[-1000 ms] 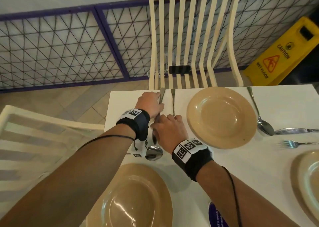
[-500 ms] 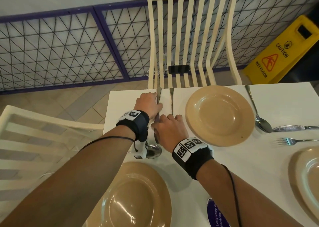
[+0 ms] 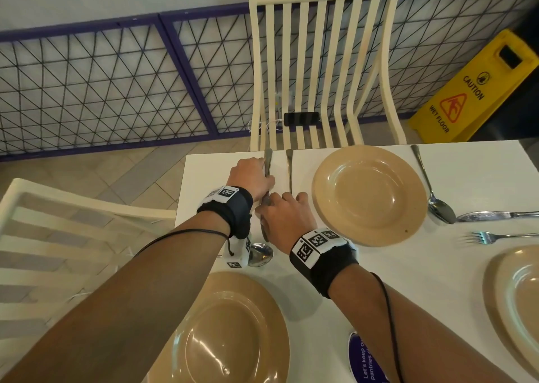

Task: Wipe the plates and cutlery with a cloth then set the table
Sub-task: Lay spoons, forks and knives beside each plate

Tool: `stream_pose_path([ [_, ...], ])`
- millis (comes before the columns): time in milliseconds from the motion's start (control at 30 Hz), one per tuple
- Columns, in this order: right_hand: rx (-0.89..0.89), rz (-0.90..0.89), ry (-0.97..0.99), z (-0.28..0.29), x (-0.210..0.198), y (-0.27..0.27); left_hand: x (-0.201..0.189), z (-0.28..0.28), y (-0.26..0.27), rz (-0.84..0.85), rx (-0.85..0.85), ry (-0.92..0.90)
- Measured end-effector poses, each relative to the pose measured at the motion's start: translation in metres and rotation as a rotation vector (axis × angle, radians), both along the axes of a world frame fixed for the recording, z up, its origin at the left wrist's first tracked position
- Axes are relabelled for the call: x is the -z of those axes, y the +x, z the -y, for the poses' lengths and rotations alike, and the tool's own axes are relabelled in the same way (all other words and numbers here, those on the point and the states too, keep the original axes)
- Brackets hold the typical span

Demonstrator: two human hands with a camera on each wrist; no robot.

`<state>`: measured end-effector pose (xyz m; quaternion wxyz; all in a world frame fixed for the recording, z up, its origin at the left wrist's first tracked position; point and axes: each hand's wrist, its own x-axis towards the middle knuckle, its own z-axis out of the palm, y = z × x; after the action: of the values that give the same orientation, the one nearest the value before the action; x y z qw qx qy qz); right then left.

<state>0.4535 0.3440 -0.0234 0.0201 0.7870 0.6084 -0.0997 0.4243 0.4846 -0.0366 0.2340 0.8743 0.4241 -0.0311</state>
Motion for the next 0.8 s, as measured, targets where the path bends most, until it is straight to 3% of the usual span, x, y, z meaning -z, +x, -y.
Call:
stream_pose_path([
  [533,-0.008,-0.019,-0.041,0.006,-0.022,0.007,-0.013,0.002,-0.015,0.027,-0.014,-0.026],
  [800,0.111,-0.217,0.089,0.089,-0.070,0.005,-0.056,0.034,-0.083,0.220,-0.066,-0.039],
])
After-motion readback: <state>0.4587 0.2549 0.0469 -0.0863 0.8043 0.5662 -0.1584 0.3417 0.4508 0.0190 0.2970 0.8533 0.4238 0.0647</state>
